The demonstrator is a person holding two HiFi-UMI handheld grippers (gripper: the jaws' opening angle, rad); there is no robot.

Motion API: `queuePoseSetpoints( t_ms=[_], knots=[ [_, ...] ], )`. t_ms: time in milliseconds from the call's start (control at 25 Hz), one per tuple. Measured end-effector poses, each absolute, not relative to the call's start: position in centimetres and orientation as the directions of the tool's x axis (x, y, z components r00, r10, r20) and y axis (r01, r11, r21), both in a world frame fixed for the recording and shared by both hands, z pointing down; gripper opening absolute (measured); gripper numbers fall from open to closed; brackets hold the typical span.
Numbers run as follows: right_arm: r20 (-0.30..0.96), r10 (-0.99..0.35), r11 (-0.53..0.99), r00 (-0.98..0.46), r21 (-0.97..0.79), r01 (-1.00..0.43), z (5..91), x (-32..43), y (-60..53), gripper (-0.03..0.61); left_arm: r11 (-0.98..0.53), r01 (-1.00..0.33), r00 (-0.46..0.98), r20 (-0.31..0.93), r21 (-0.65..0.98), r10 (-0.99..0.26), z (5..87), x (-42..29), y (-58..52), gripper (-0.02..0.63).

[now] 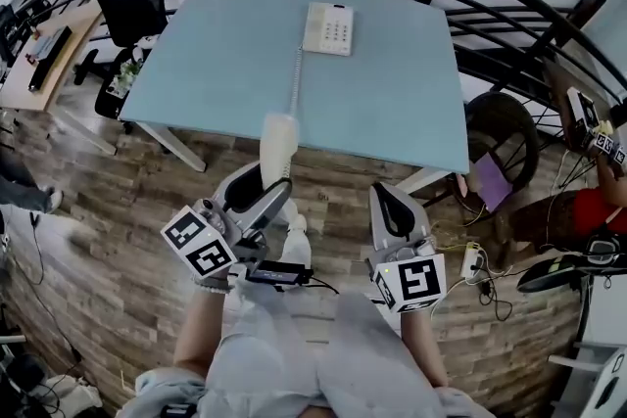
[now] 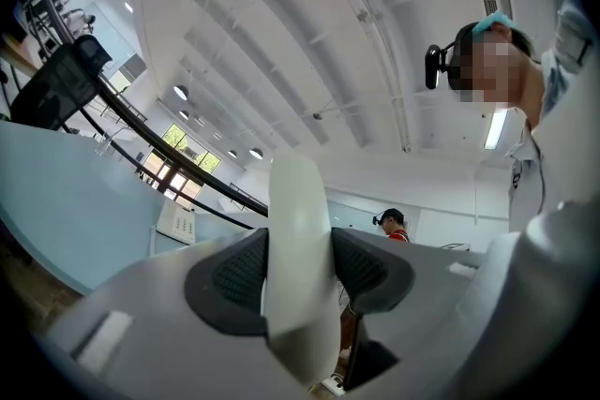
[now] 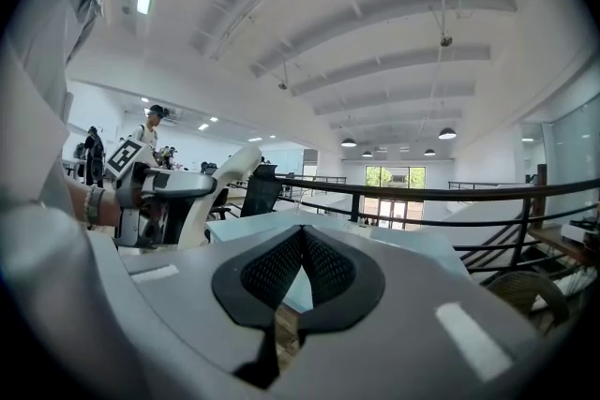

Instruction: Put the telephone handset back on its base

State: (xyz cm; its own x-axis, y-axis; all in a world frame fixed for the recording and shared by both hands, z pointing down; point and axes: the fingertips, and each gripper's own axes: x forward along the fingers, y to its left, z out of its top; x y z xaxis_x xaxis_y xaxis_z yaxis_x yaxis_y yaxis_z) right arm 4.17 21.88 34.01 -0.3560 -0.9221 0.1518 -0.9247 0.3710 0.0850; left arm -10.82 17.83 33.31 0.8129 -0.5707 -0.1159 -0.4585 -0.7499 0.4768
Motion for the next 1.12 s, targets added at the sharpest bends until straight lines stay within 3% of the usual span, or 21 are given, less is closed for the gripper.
queuePoseSetpoints(
  t_ms=[1120],
  knots=[
    [0.183, -0.940, 0.309, -0.290, 0.085, -0.947, 33.4, 6.0, -1.2, 0.003, -0.751, -0.405, 0.842, -0.108, 0.522, -0.529, 32.9, -9.6, -6.2, 0.209]
  ],
)
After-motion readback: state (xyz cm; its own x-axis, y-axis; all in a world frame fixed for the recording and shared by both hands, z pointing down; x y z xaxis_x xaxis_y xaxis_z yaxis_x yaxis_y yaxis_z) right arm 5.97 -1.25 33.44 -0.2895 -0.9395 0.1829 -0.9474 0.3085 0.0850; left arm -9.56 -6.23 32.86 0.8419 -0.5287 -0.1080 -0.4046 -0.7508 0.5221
